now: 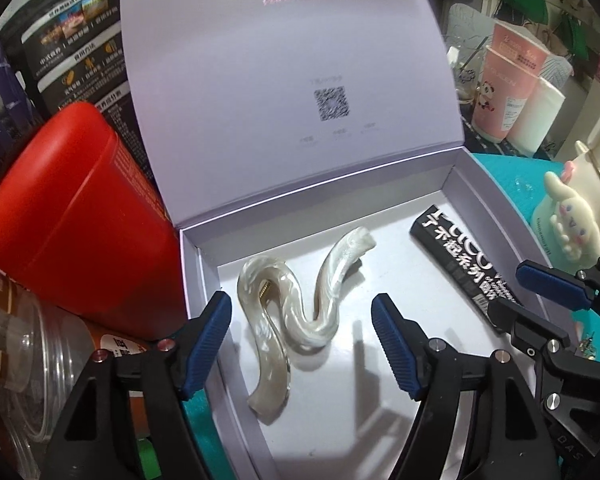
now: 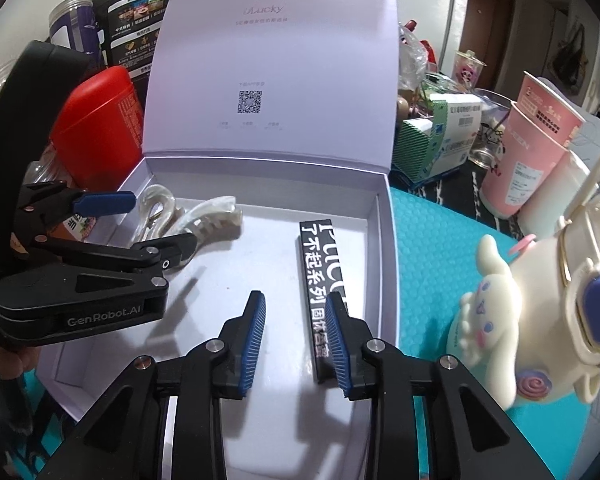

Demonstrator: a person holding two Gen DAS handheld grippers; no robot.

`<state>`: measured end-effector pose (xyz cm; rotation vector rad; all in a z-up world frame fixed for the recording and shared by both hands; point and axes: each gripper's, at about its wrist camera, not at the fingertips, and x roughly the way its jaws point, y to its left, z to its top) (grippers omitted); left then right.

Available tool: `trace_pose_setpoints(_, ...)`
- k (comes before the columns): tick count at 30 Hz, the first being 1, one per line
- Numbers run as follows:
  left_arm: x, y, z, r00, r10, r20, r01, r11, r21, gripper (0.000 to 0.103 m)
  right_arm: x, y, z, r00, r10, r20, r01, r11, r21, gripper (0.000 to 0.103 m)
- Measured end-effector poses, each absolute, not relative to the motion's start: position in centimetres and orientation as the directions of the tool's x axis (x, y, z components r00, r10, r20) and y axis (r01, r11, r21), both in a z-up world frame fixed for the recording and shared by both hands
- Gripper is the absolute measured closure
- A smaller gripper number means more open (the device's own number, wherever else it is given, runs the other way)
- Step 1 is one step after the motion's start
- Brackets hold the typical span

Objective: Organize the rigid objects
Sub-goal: 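Open the left tool to drop the clip in the box while the right tool releases the PUCO box, then withdraw both tools from the lavender box back over the table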

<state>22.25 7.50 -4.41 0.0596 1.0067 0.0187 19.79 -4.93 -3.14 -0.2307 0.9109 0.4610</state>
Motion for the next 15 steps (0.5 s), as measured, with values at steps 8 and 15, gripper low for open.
trace_pose_setpoints(8, 20.4, 7.4, -2.6, 0.567, 0.025, -0.823, 0.012, 0.999, 0.039, 0.031, 18.3, -5.7, -1.5, 0.553, 0.285, -0.783, -0.462, 0.887, -0.003, 0.072)
trace_pose_setpoints(15, 17.9, 7.7, -0.1, 0.608, 0.020, -0.794, 0.015, 0.999, 0.036, 0.031, 16.5, -6.4, 0.6, 0.586, 0.283, -0.759, -0.449, 0.893, -0.014, 0.072)
